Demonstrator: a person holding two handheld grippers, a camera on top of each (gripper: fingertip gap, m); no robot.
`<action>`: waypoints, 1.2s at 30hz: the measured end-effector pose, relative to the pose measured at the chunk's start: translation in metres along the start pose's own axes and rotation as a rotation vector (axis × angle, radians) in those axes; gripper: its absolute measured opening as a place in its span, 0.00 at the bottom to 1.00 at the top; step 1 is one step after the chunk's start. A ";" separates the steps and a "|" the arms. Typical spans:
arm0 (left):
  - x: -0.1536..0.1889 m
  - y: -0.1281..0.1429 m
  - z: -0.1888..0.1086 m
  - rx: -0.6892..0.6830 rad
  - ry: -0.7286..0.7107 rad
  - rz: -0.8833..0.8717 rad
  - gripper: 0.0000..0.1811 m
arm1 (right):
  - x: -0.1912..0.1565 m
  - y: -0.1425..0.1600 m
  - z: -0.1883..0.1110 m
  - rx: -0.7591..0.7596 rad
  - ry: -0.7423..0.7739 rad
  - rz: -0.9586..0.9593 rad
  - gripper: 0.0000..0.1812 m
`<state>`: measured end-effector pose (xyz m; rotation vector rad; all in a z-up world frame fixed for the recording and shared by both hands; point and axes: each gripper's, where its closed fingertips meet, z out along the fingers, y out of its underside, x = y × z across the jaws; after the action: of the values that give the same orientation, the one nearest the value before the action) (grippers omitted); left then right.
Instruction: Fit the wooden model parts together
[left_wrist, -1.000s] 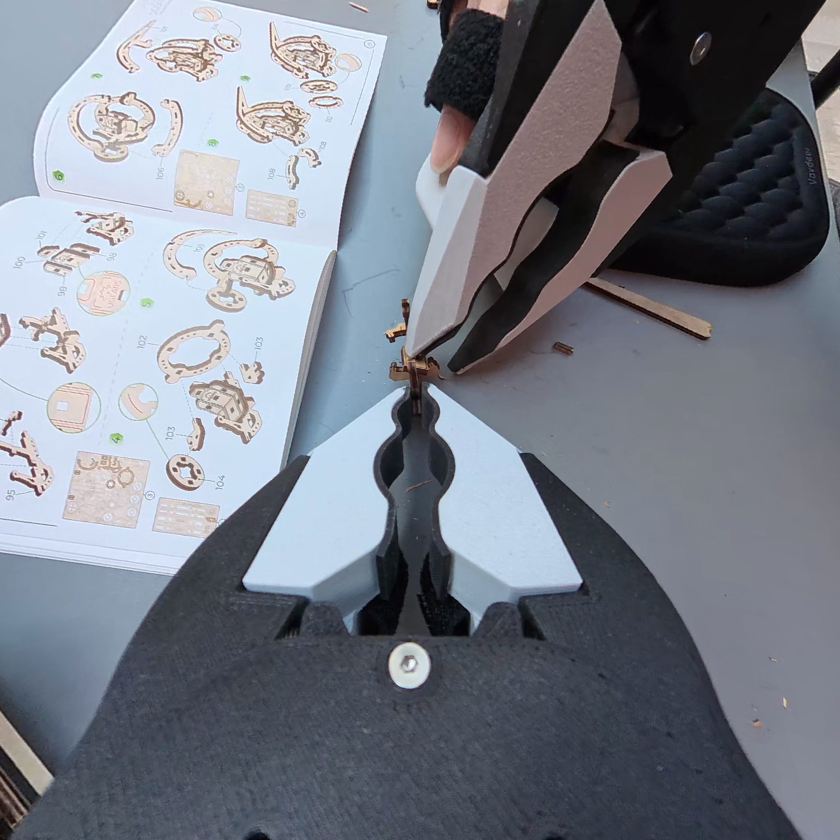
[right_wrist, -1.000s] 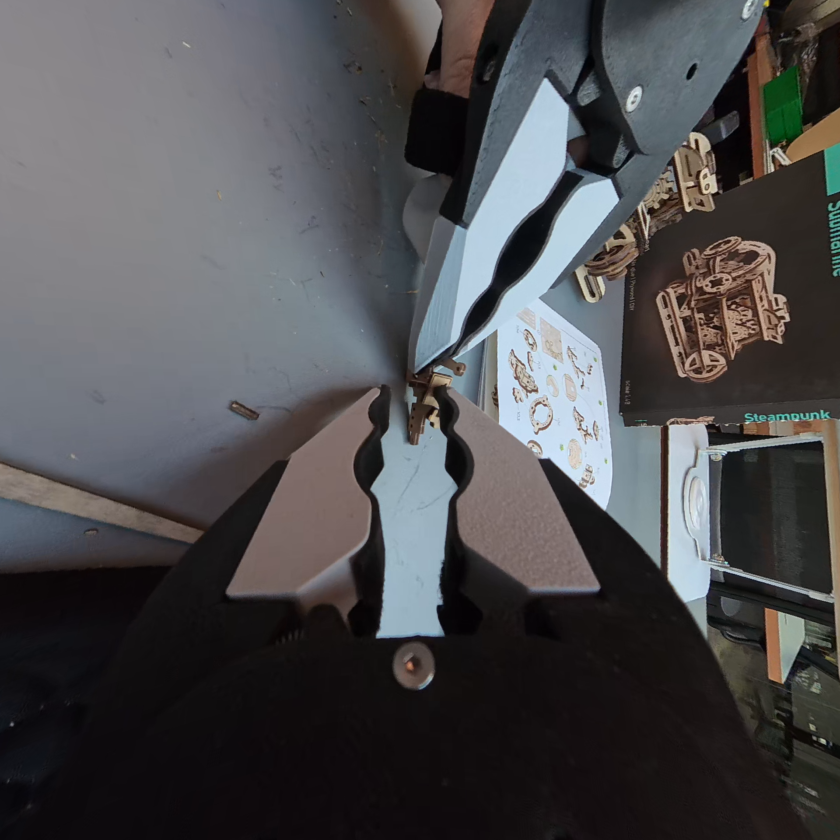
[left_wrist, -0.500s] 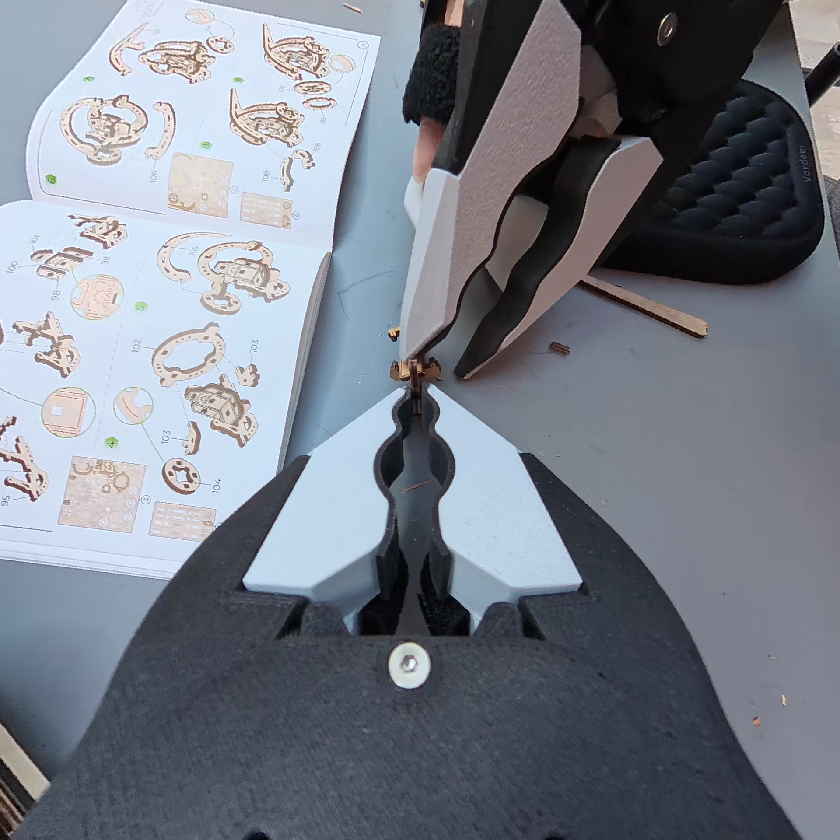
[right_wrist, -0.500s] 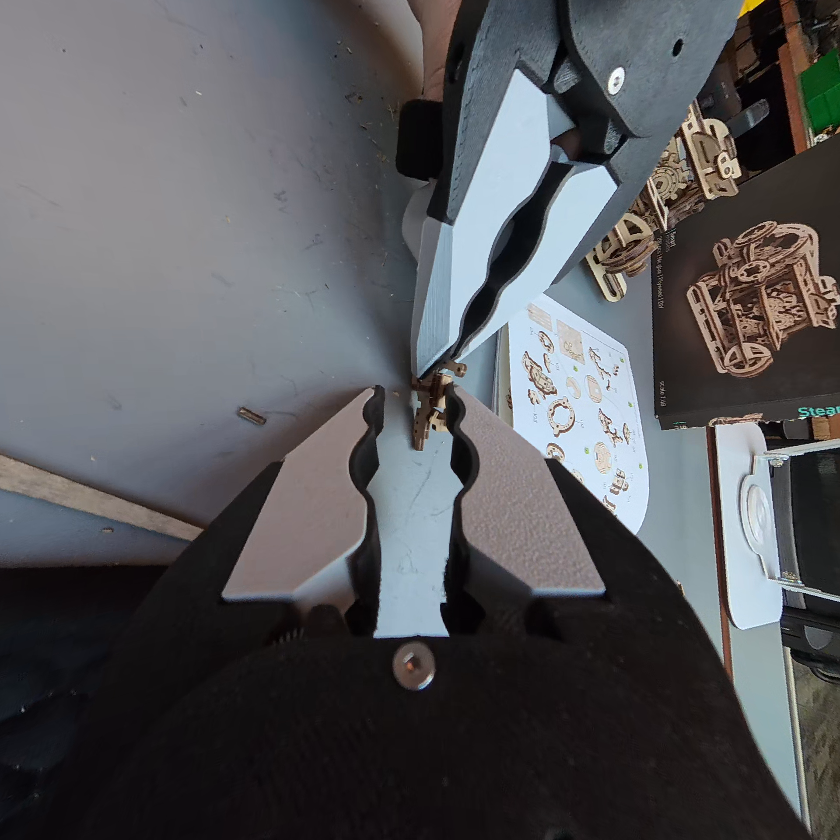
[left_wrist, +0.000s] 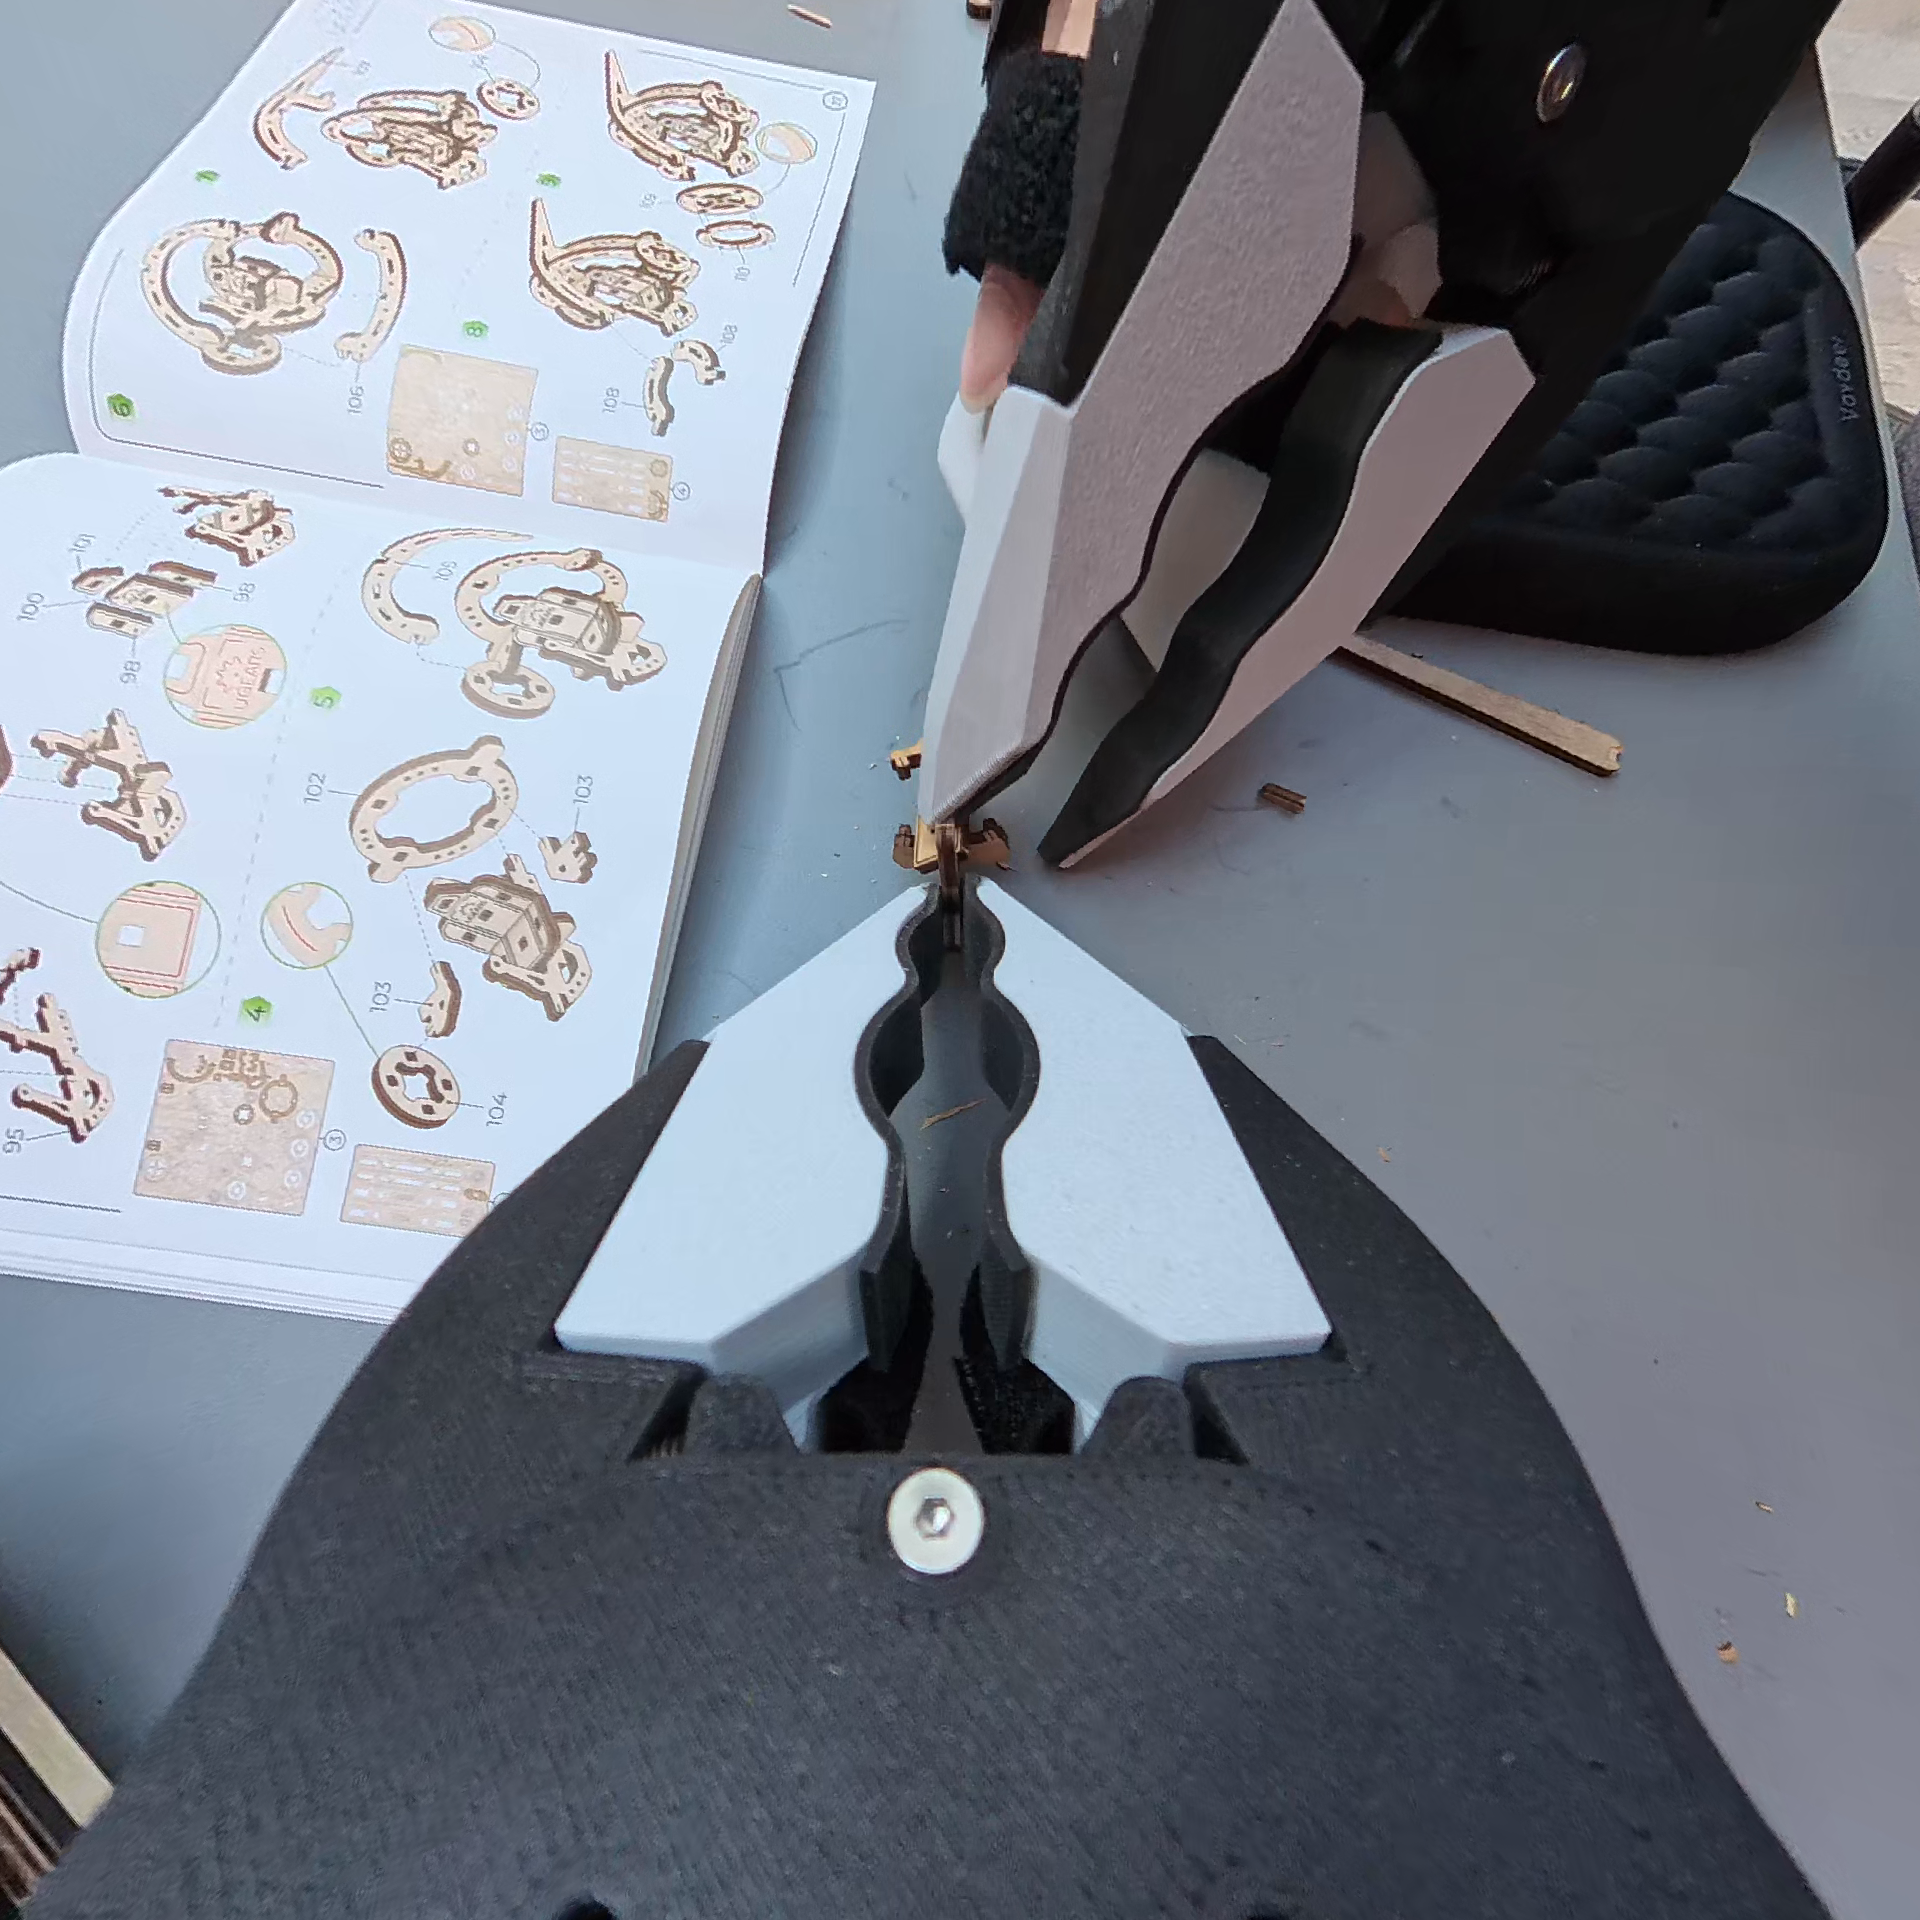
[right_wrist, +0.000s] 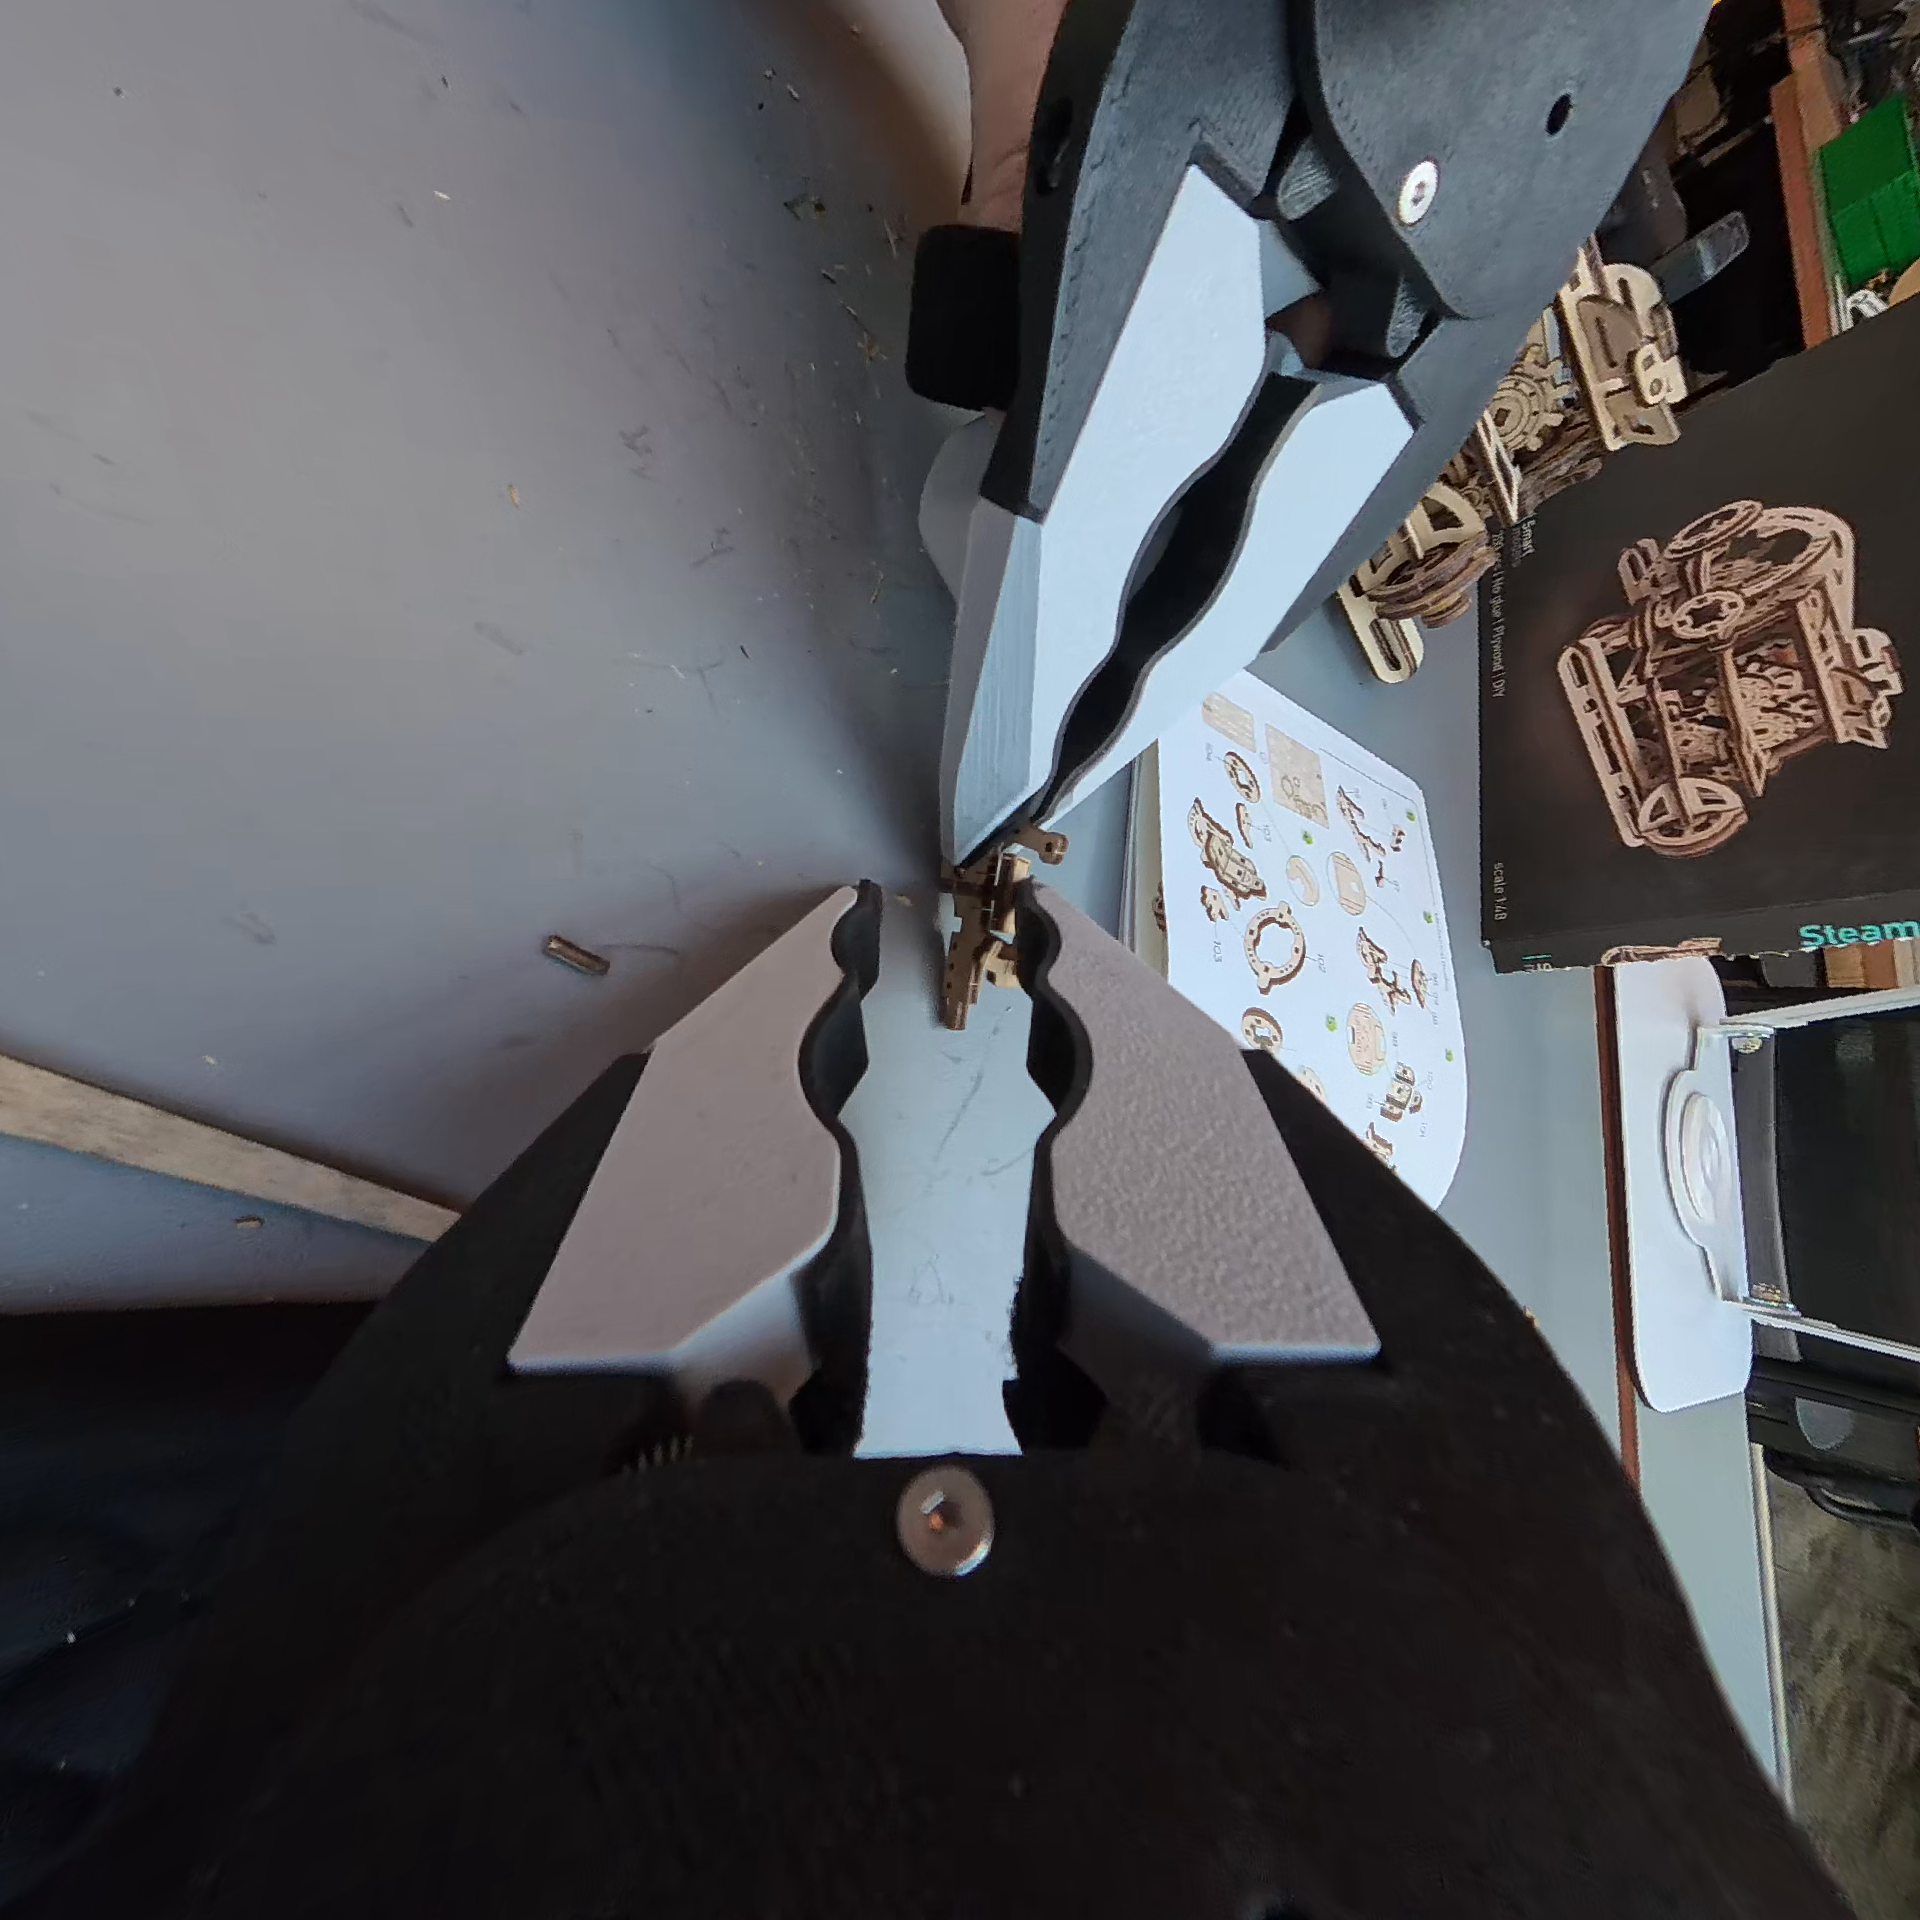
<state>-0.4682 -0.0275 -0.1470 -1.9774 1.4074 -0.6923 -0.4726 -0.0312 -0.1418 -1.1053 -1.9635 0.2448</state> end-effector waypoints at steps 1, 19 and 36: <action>0.000 0.000 0.000 0.000 0.002 -0.005 0.00 | 0.000 0.000 0.000 -0.003 0.004 -0.007 0.14; -0.001 -0.001 0.001 0.012 0.060 -0.103 0.00 | 0.004 0.003 0.003 -0.071 0.149 -0.167 0.10; -0.001 -0.001 0.001 0.012 0.058 -0.115 0.00 | 0.009 0.003 0.002 -0.110 0.296 -0.213 0.06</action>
<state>-0.4672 -0.0265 -0.1470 -2.0566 1.3278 -0.8137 -0.4746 -0.0216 -0.1399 -0.9320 -1.8252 -0.1362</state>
